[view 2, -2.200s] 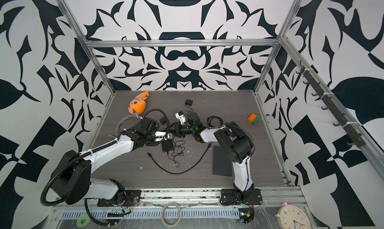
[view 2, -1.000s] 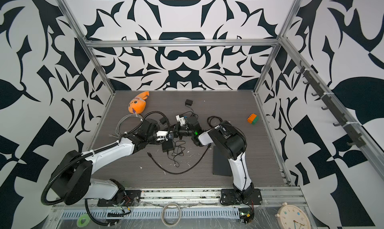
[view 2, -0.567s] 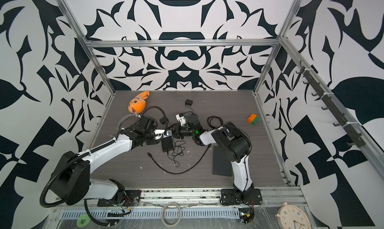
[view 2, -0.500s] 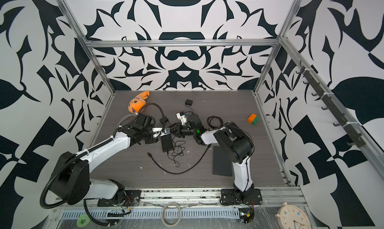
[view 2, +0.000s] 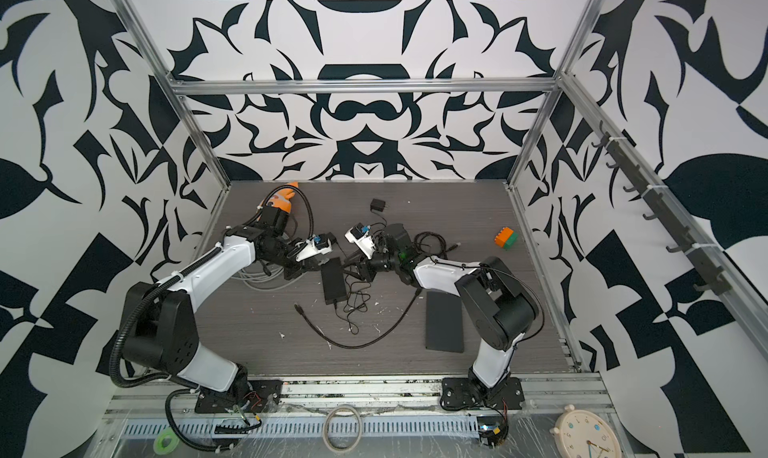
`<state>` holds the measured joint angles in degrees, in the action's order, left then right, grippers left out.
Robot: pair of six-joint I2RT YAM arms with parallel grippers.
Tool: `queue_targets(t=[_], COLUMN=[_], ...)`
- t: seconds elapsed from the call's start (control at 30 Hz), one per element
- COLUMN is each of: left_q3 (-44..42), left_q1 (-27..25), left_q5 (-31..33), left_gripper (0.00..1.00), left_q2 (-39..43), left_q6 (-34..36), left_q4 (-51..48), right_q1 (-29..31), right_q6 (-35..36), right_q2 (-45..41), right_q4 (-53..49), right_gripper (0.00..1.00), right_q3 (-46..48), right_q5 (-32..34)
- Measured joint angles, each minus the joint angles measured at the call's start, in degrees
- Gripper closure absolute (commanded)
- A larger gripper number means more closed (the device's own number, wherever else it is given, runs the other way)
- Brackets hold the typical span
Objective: Insert the plug into the switch port
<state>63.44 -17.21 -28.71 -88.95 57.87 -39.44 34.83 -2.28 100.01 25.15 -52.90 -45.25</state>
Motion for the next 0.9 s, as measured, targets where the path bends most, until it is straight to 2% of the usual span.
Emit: queue_targets(t=[0.1,0.27,0.63,0.9], left_q3=[0.0,0.0,0.0,0.0], left_q1=[0.0,0.0,0.0,0.0], left_q5=[-1.3,-2.3,-2.4,-2.4], left_gripper=[1.0,1.0,1.0,1.0], left_q2=[-0.2,-0.2,-0.2,-0.2], left_q6=[0.2,0.2,0.2,0.0], left_q4=[-1.1,-2.0,-2.2,-2.2], right_q1=[0.0,0.4,1.0,1.7], right_q6=[3.9,6.2,3.7,2.4], right_q2=[1.2,5.0,6.5,6.6], right_q4=[0.7,2.2,9.8,10.2], right_gripper=[0.6,0.6,0.58,0.59], right_q3=[-0.3,-2.9,-4.5,-6.4], right_q5=[-0.3,-1.9,-7.5,-8.6])
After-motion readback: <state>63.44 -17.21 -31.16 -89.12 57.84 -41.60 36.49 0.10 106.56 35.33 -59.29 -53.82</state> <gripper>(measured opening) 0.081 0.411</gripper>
